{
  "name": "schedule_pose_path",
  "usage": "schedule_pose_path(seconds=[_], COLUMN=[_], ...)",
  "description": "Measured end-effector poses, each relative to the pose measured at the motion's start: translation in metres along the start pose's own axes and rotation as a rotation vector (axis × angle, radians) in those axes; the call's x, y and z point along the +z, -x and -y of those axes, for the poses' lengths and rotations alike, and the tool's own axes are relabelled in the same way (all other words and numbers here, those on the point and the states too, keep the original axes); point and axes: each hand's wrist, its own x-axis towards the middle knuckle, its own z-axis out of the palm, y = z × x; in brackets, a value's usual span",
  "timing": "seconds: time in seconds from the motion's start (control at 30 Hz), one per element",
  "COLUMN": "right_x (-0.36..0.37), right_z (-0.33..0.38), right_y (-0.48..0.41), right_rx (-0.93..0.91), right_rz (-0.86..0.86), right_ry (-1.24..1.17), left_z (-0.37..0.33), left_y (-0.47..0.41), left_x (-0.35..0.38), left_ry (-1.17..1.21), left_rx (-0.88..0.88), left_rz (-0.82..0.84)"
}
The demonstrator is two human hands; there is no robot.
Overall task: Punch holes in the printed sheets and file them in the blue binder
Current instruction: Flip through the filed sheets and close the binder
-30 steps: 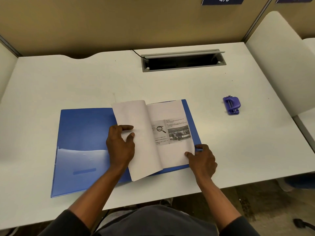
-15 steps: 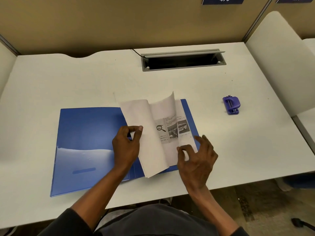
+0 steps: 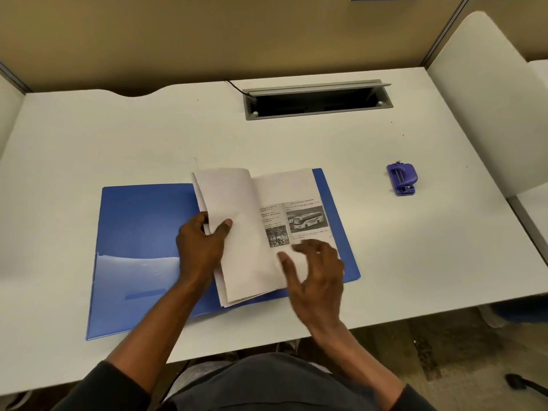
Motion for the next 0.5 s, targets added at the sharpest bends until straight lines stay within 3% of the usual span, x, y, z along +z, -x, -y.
schedule_pose_path(seconds=[0.1,0.2,0.27,0.43,0.5], right_x=[0.001,-0.002,0.000,0.002,-0.001], right_z=[-0.043,-0.064,-0.067,-0.060,-0.049], right_y=[-0.014,-0.021,-0.022,-0.030,-0.029], right_rx=[0.323,0.489,0.518,0.668,0.552], right_rz=[0.096,0.242,0.273,0.230,0.142], right_ry=[0.272,0.385,0.343,-0.027,0.025], left_z=[0.002,0.008,0.011,0.015,0.014], left_y=[-0.009,-0.013,-0.013,-0.008,-0.002], left_x=[-0.016,-0.028,-0.030,-0.025,-0.023], left_ry=[0.008,-0.036,-0.058,-0.029,-0.044], left_rx=[-0.036,-0.022,-0.010,-0.043,0.019], left_rz=[0.048,0.049,0.039,0.028,0.005])
